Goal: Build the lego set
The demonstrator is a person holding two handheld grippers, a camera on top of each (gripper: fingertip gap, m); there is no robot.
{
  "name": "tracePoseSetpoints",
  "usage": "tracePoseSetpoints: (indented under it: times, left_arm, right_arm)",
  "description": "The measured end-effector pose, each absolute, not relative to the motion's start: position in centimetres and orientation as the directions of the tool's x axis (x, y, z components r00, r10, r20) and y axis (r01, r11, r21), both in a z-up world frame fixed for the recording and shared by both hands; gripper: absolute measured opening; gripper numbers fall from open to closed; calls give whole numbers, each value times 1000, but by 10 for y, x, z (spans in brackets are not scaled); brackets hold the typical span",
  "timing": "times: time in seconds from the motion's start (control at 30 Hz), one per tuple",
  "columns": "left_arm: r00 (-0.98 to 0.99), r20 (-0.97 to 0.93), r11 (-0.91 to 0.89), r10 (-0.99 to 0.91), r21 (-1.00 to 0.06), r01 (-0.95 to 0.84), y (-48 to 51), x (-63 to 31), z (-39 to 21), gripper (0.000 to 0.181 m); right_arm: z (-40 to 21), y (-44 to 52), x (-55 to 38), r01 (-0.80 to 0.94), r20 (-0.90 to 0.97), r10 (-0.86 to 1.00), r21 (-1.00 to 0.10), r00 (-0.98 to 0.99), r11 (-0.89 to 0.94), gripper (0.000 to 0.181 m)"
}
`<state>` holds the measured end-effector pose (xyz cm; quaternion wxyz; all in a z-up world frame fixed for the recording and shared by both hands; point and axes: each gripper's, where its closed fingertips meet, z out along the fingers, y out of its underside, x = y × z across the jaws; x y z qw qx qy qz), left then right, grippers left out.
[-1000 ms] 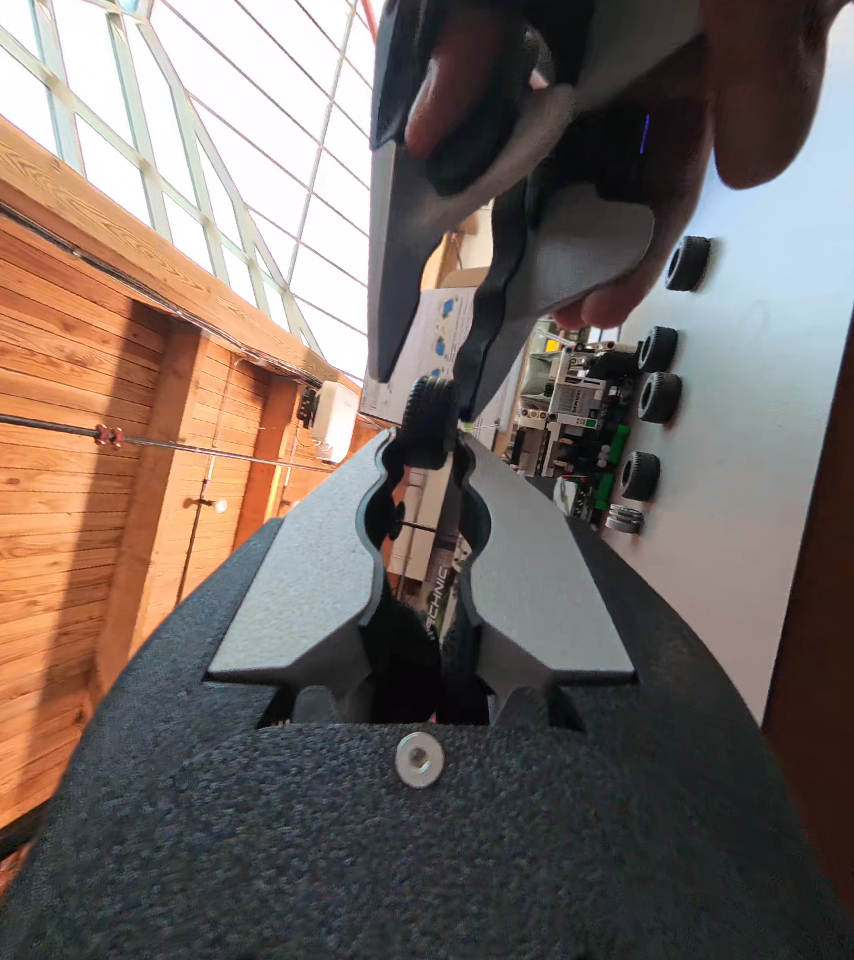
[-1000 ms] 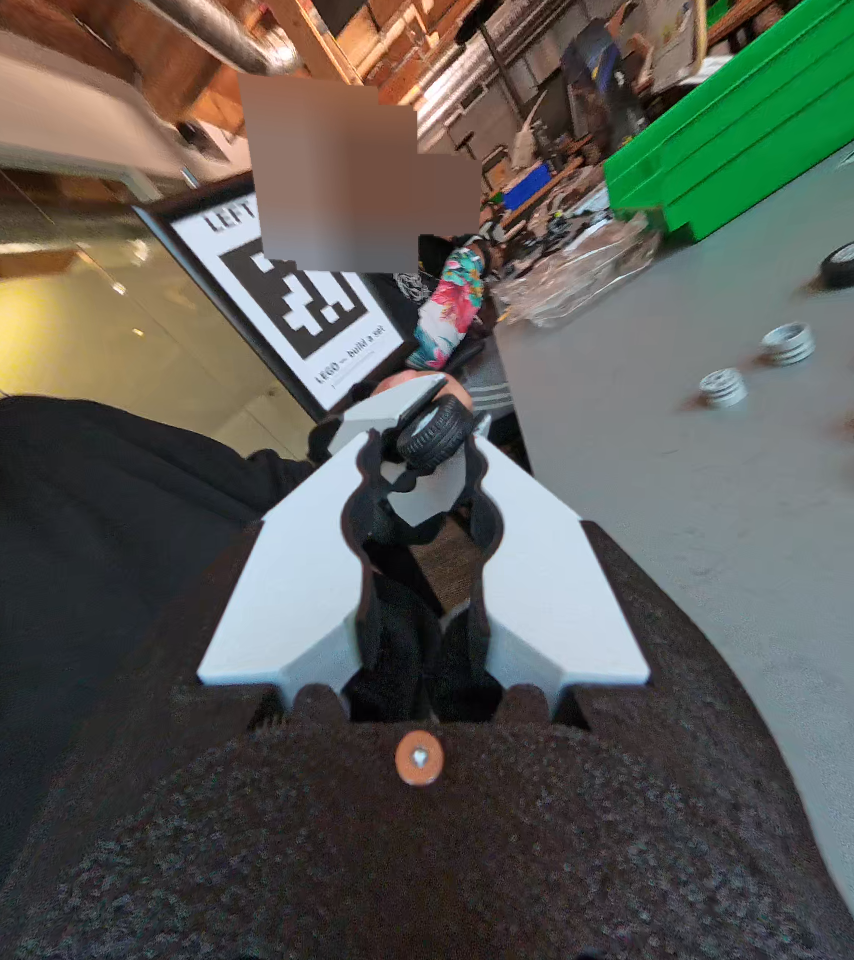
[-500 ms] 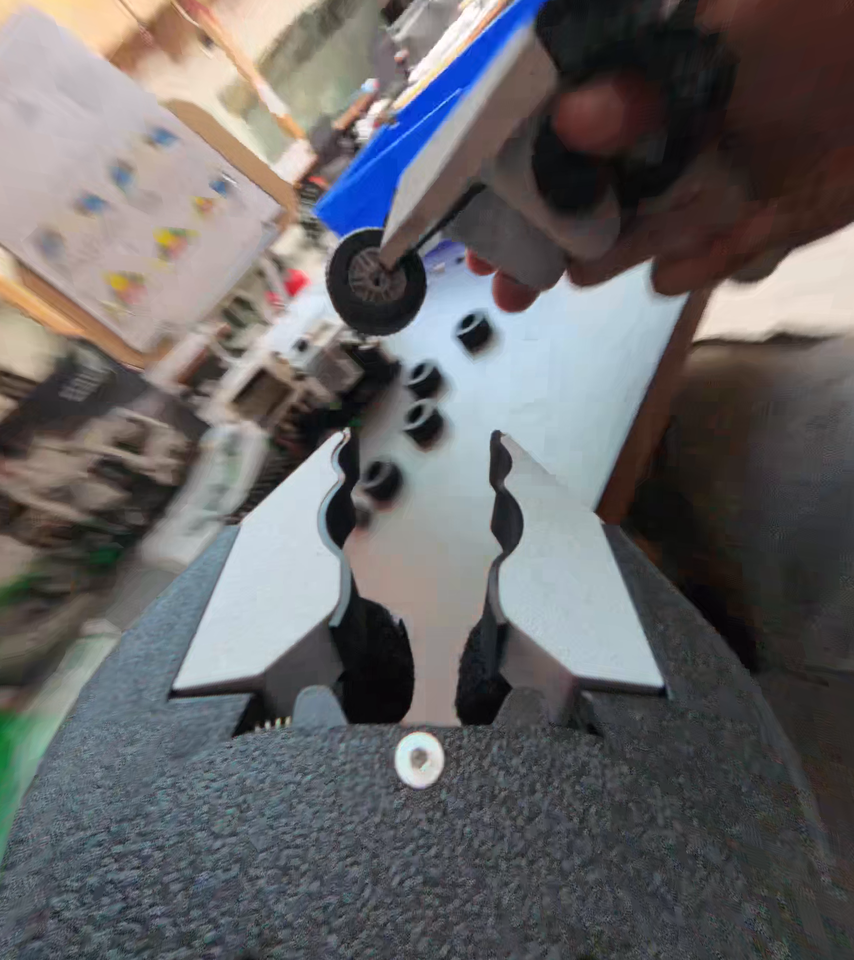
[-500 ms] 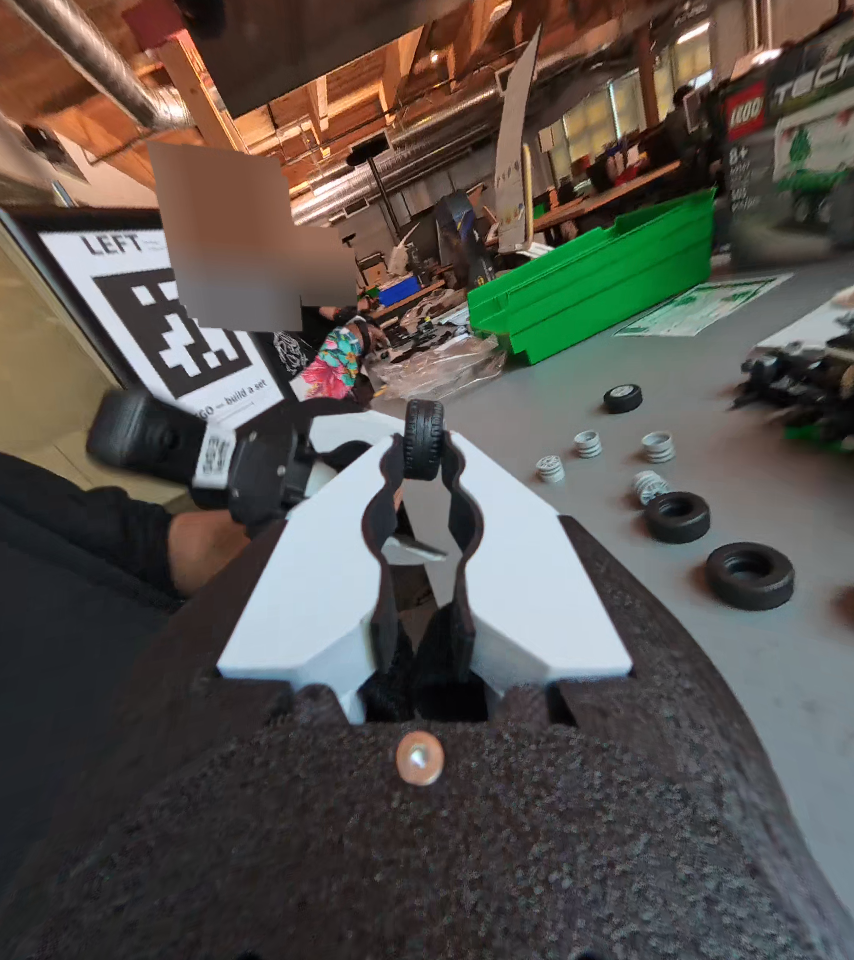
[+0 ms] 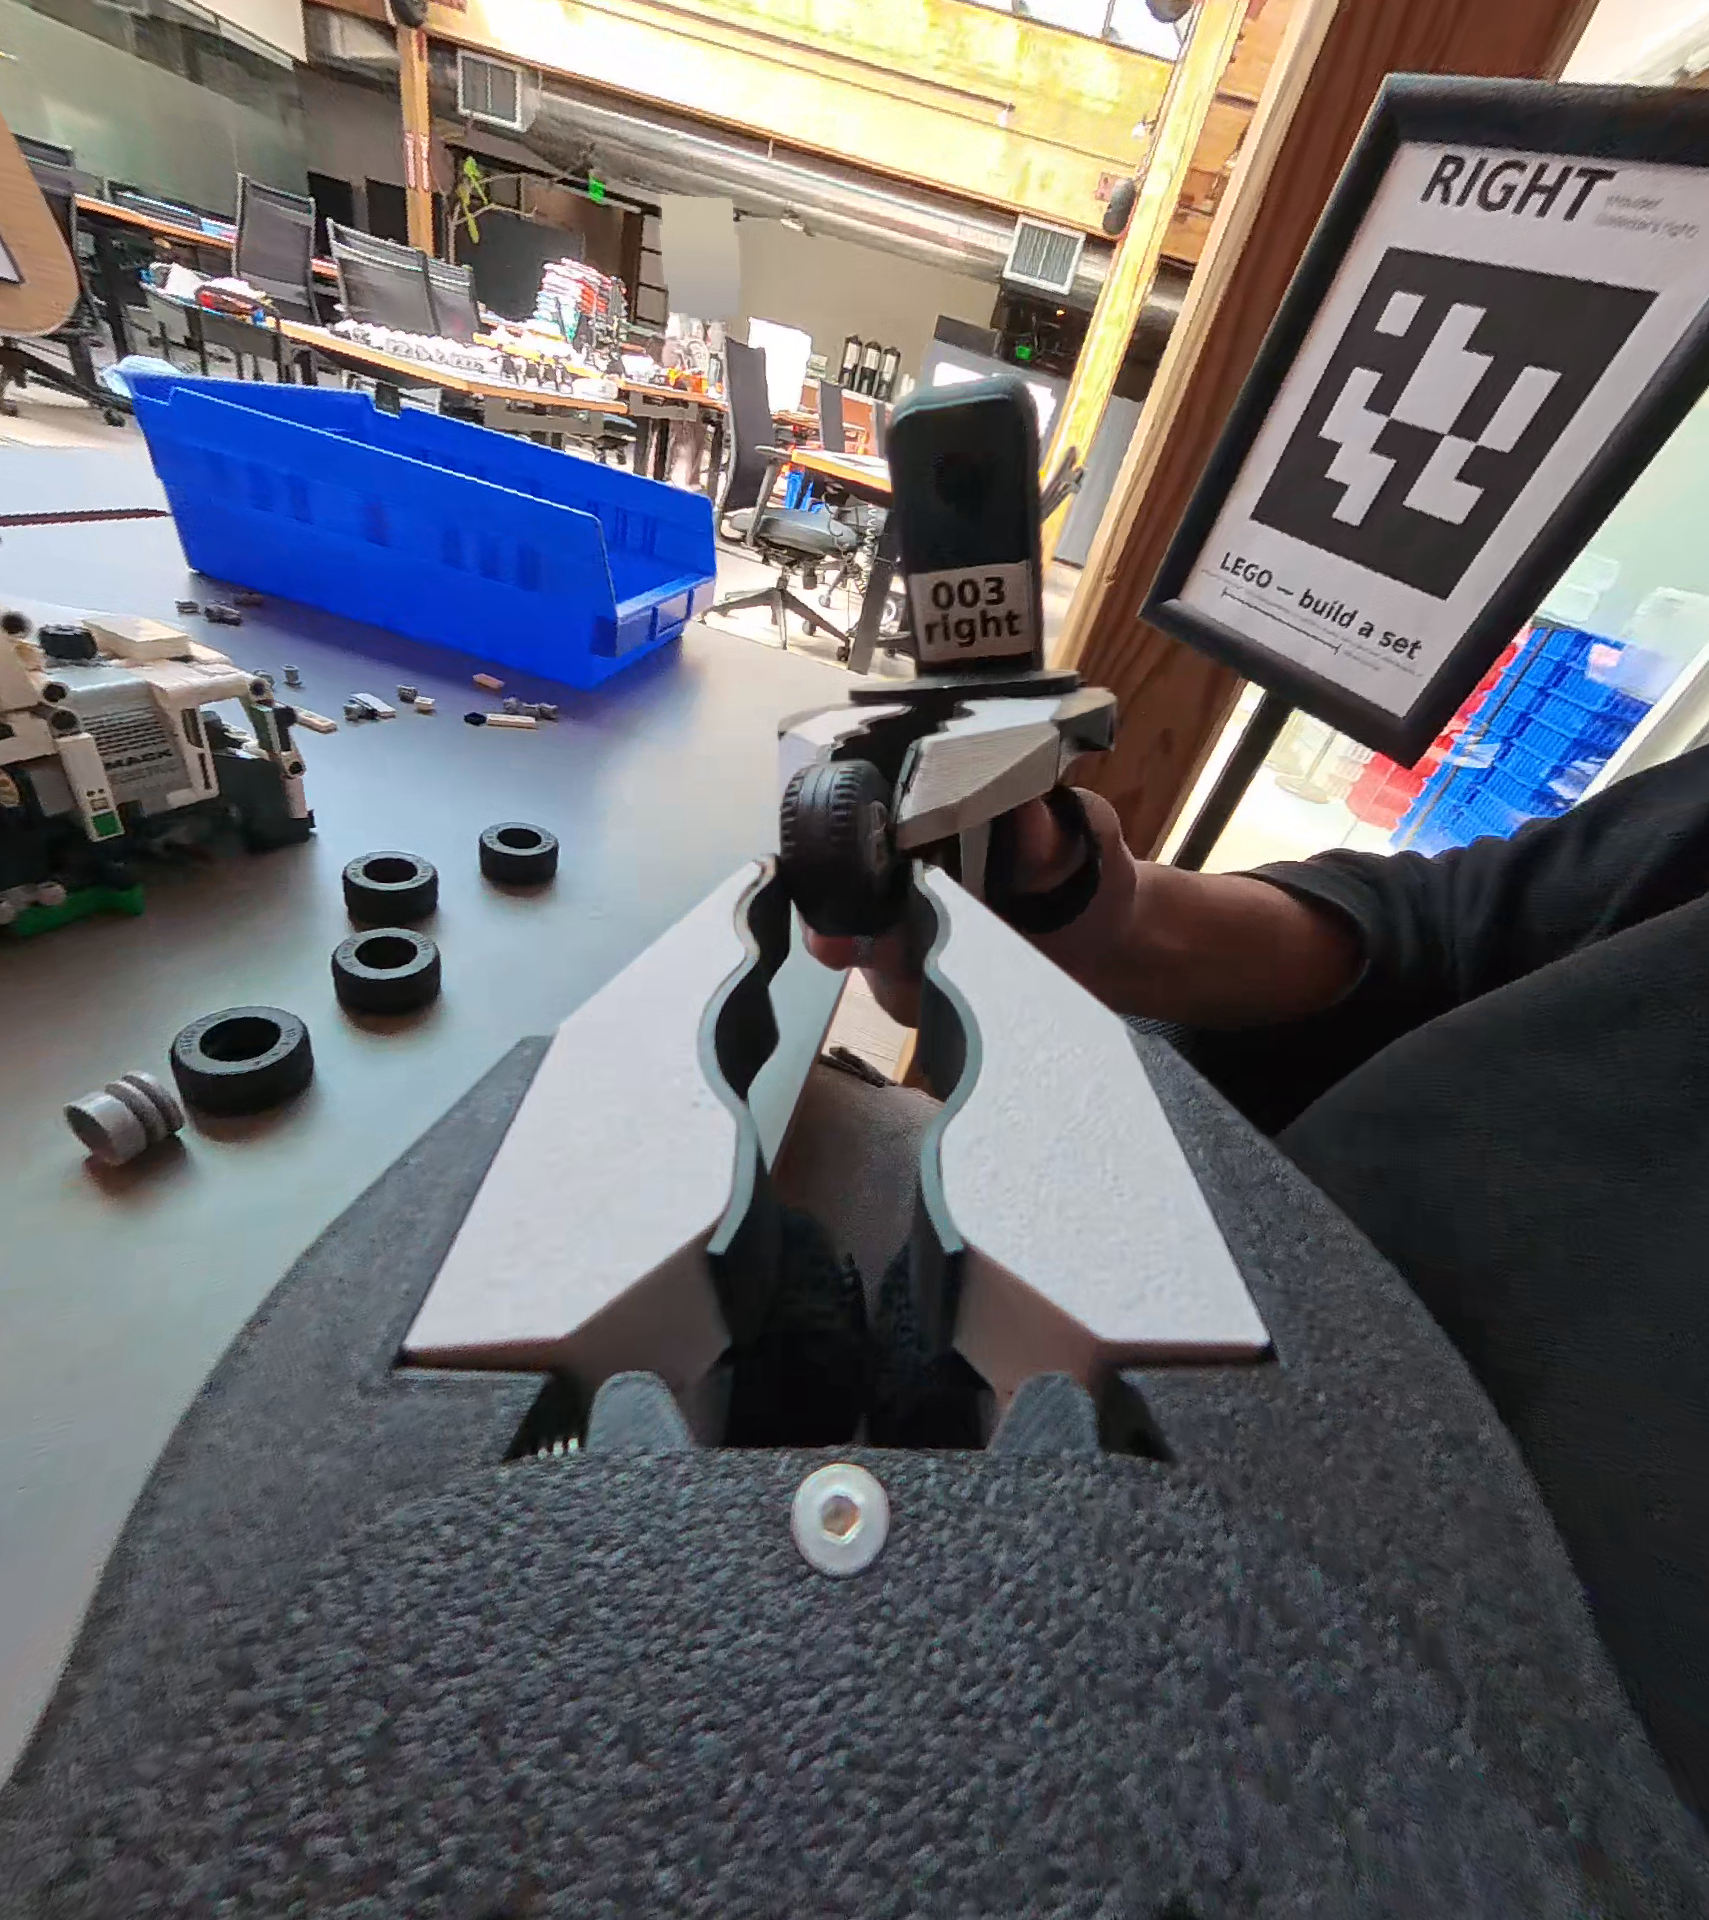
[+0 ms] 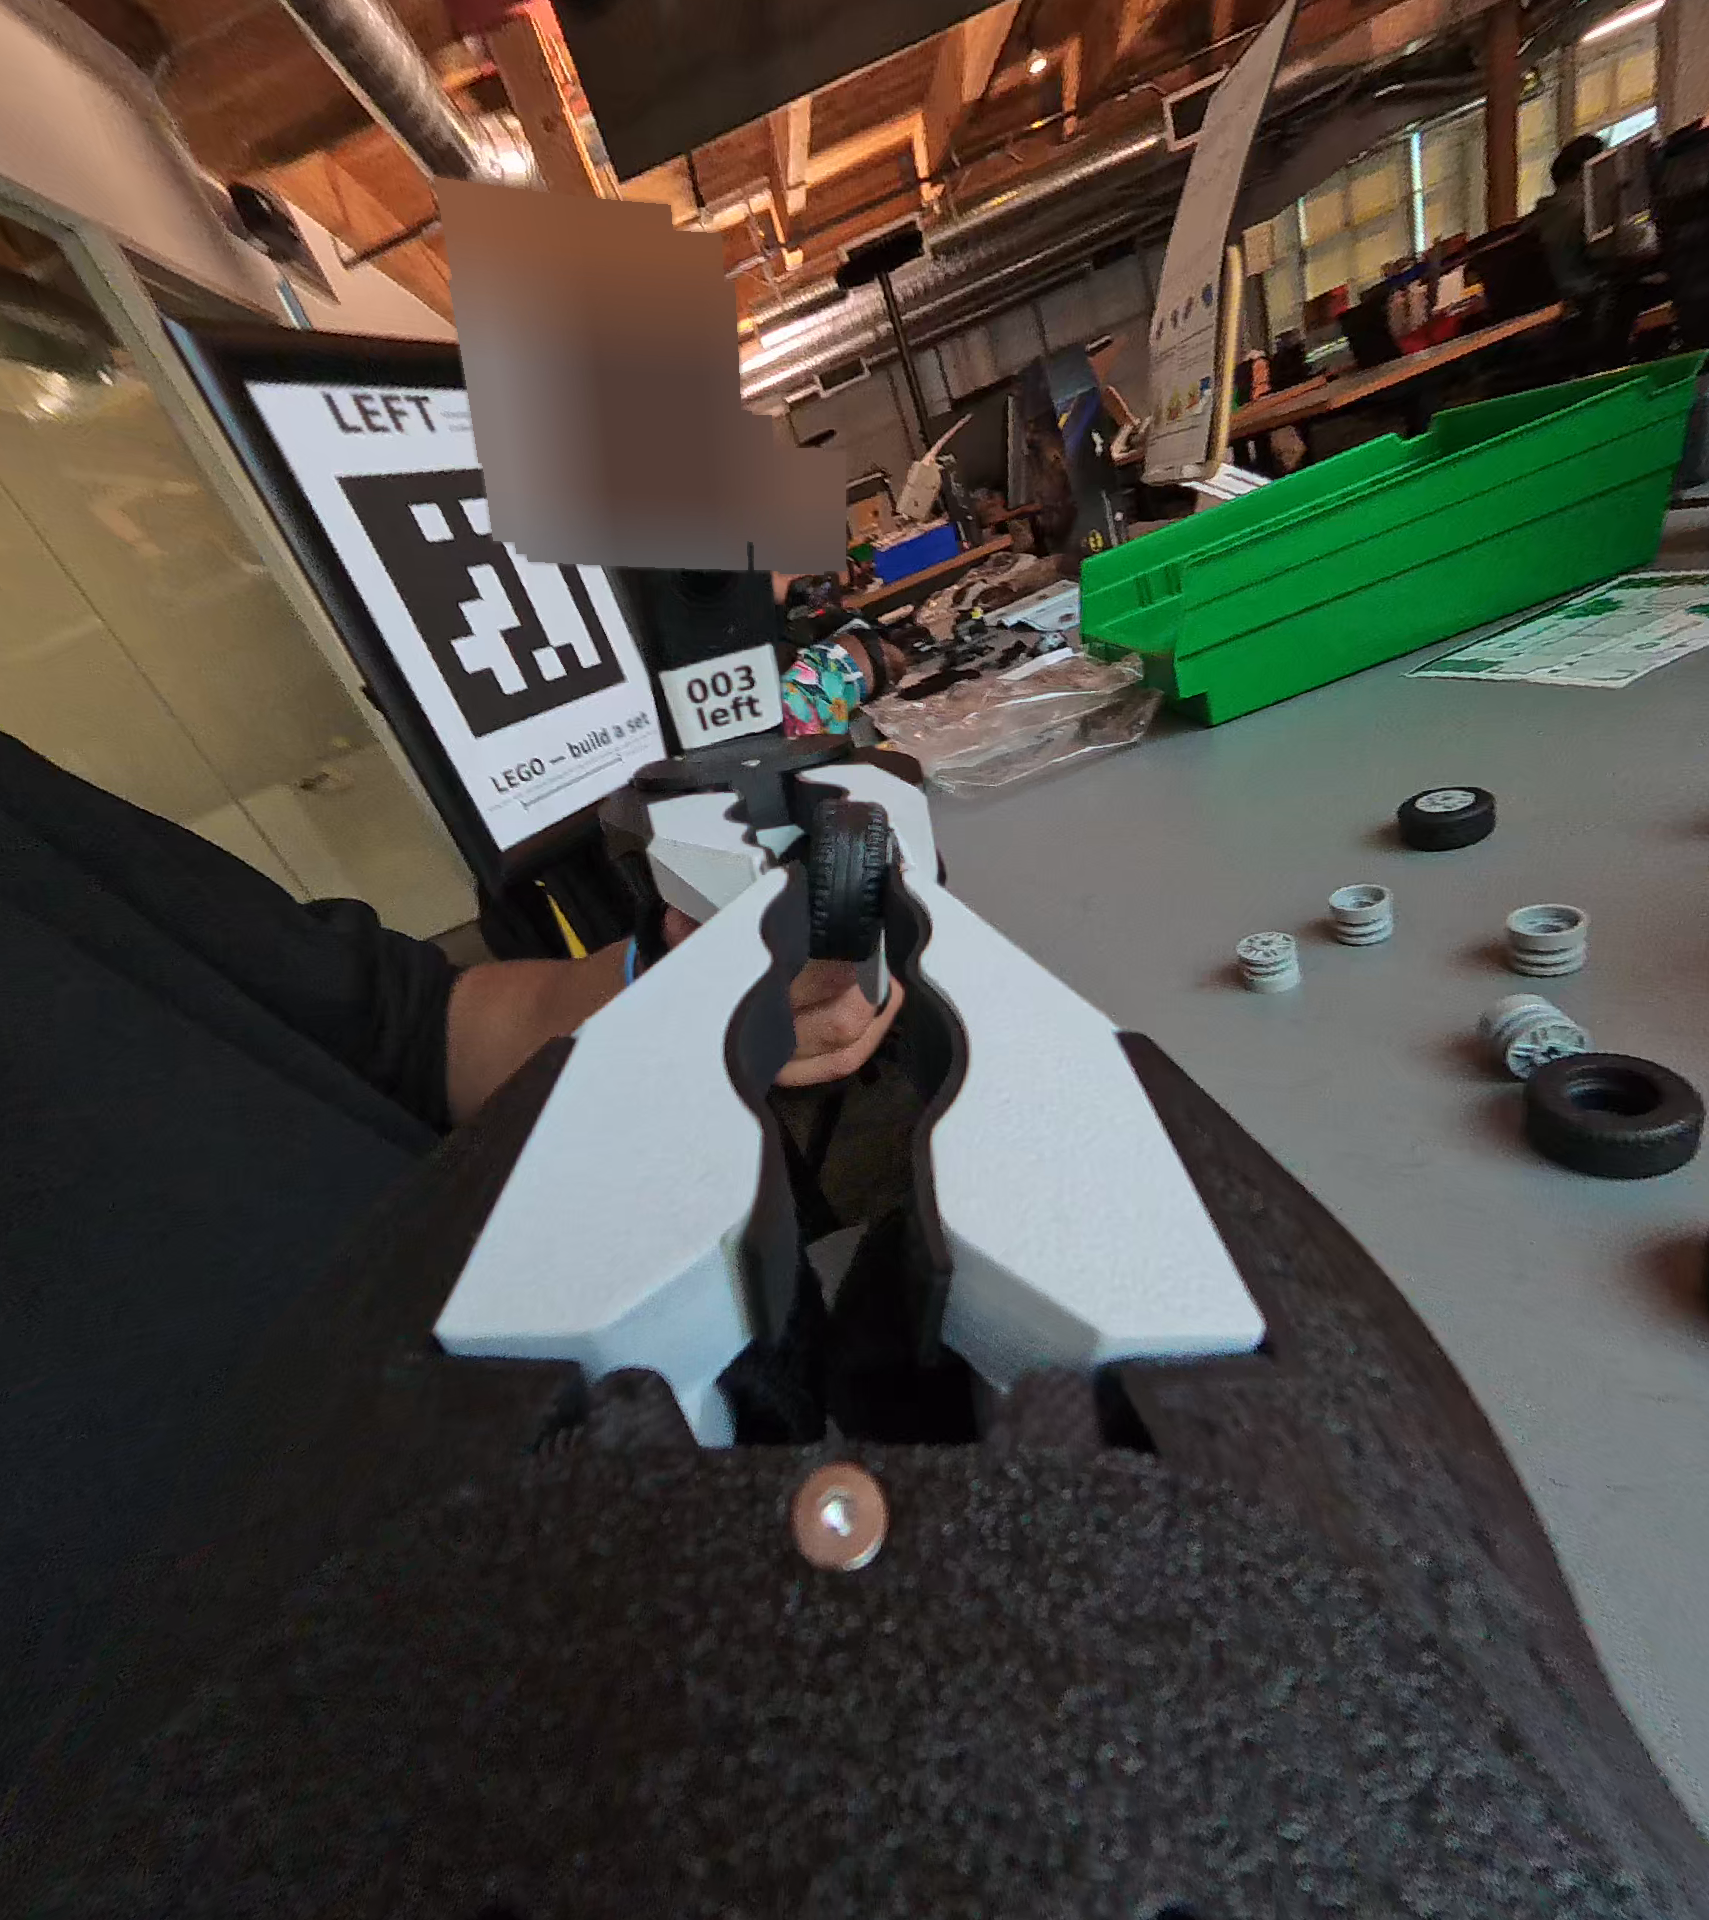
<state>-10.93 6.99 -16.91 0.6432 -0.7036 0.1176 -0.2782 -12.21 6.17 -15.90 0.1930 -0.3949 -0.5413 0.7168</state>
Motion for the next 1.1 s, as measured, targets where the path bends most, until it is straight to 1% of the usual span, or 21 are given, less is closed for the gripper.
tracePoseSetpoints:
  times: [0.2, 0.3, 0.37, 0.4, 0.43, 0.47, 0.57, 0.63, 0.73, 0.8, 0.93, 1.03, 1.07, 1.1]
  left_arm:
    - [784, 269, -164, -559, -963, 213, 65, -108, -168, 17]
    - [772, 278, -169, -572, -961, 221, 63, -109, -167, 16]
    - [788, 267, -175, -554, -963, 203, 65, -111, -171, 15]
    - [797, 254, -173, -549, -967, 189, 66, -111, -172, 15]
    - [793, 250, -174, -555, -968, 183, 65, -108, -171, 15]
    - [785, 252, -174, -565, -967, 185, 64, -106, -171, 14]
    - [785, 239, -181, -572, -970, 163, 63, -102, -173, 15]
    - [768, 215, -166, -603, -976, 142, 58, -97, -171, 15]
    - [712, 188, -141, -676, -982, 125, 46, -87, -160, 14]
    - [666, 200, -143, -719, -980, 140, 38, -82, -154, 13]
    - [569, 272, -175, -776, -960, 220, 30, -77, -150, 12]
    - [524, 308, -200, -794, -947, 252, 29, -76, -151, 11]
    - [538, 307, -201, -785, -948, 246, 30, -77, -153, 12]
    - [572, 295, -198, -766, -954, 227, 33, -80, -155, 12]
  right_arm:
    - [-157, 60, -120, 186, -439, 617, -883, -654, -431, 12]
    - [-157, 58, -121, 190, -448, 604, -877, -659, -442, 12]
    - [-159, 59, -123, 157, -393, 667, -909, -633, -386, 14]
    - [-159, 57, -123, 153, -373, 681, -919, -630, -363, 19]
    - [-159, 54, -122, 165, -367, 679, -924, -636, -346, 19]
    - [-159, 54, -122, 163, -356, 685, -929, -635, -332, 15]
    - [-162, 53, -118, 197, -313, 703, -950, -639, -243, 14]
    - [-159, 48, -112, 268, -378, 643, -926, -666, -267, 14]
    - [-147, 37, -101, 338, -488, 490, -867, -723, -365, 13]
    - [-141, 31, -96, 393, -554, 370, -814, -745, -428, 13]
    - [-138, 25, -90, 459, -610, 226, -749, -760, -479, 13]
    - [-138, 24, -89, 483, -629, 165, -717, -760, -503, 13]
    - [-140, 26, -91, 467, -619, 196, -732, -761, -497, 13]
    - [-143, 28, -94, 422, -582, 272, -775, -767, -470, 13]
